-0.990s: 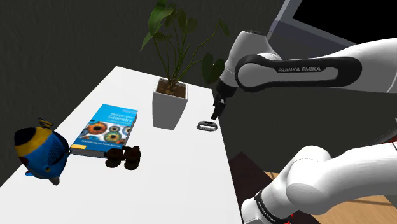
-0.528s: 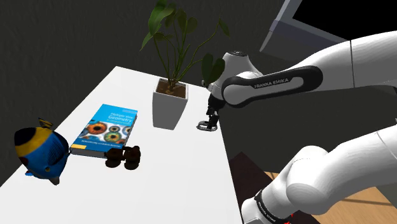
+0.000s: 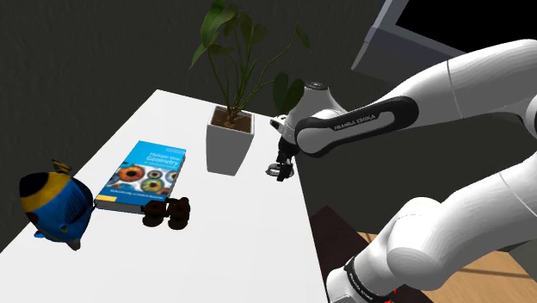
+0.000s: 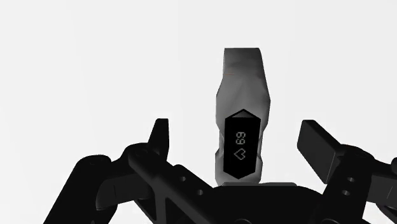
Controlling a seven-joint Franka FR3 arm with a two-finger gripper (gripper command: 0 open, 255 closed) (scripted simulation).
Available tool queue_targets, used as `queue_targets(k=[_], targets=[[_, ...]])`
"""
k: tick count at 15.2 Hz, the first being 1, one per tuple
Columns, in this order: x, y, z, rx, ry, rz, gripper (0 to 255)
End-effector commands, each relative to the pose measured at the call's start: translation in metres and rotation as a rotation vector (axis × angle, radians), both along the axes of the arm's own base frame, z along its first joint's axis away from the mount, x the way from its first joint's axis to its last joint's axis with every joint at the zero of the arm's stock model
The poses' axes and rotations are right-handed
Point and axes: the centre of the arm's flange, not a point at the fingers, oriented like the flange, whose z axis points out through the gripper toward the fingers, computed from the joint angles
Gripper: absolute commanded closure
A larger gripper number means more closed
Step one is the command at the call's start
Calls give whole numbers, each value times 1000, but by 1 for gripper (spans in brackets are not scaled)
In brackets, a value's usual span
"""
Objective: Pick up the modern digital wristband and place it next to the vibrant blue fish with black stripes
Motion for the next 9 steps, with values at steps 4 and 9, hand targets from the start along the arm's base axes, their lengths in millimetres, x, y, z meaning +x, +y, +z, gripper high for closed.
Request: queue_targets(k=[4,9], targets=[[0,0,-1,0,0,0,0],[0,0,-1,0,0,0,255]])
